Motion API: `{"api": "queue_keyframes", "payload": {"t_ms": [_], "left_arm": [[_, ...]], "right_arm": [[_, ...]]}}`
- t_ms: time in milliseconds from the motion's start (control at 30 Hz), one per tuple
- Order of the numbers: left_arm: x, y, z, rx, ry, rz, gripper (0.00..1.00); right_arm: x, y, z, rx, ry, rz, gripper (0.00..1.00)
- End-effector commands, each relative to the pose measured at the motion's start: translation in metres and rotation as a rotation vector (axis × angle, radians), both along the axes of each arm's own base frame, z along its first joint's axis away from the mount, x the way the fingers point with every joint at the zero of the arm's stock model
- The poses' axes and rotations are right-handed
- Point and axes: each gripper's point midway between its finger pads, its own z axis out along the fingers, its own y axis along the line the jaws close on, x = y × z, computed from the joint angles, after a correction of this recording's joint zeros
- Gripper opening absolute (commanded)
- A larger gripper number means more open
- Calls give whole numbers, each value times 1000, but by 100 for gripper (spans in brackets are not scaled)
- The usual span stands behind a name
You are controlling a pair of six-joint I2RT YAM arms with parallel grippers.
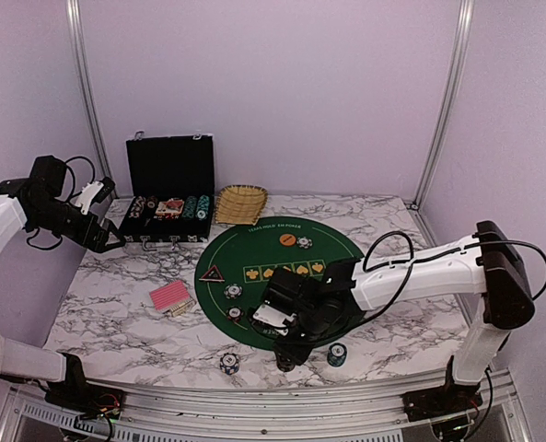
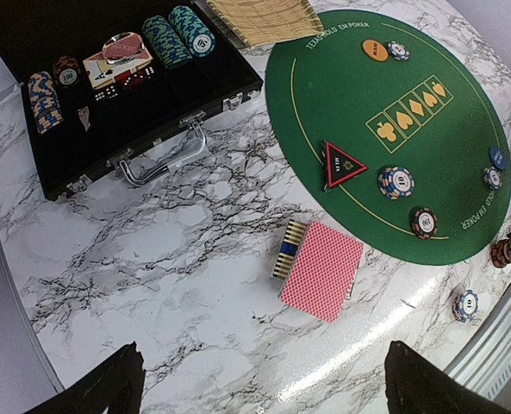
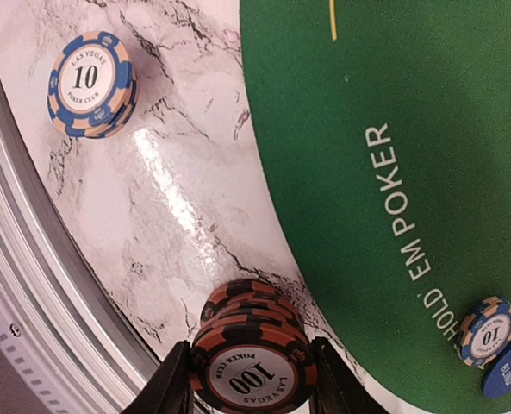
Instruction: Distribute texas hold em gaming equipment
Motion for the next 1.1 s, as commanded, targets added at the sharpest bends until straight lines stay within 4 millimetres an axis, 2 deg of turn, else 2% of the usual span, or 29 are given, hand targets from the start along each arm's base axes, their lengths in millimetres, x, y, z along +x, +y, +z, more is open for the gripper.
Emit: {"api": "queue_keyframes", "payload": {"t_ms": [0,133,300,467,567,733,900,1067], "left_arm": [[-4,-2,9,-9,-7,-7,99],[-4,-2,9,-4,-8,-9,99],[-5,-1,8,2,-10,-9,99],[-6,-2,7,3,-11,-12,99],[-6,-2,7,2,-9,-15,99],[-5,-2,6,1,-7,-20,99],[-4,-4,4,-5,-1,-27,99],[-4,-4,2,-9,5,-30,99]], "right_arm": [[10,12,42,80,-42,-31,17],[46,9,58,108,-74,-120,14],[121,-8,75,117,-175,-281,14],[197,-35,76,136,-232,-443,13],[241,-57,71,137,-257,-552,13],[297,-89,55,116,-284,-666,14],[336,-112,38,96,-292,-732,13],[364,-119,18,85,-292,-763,13]]}}
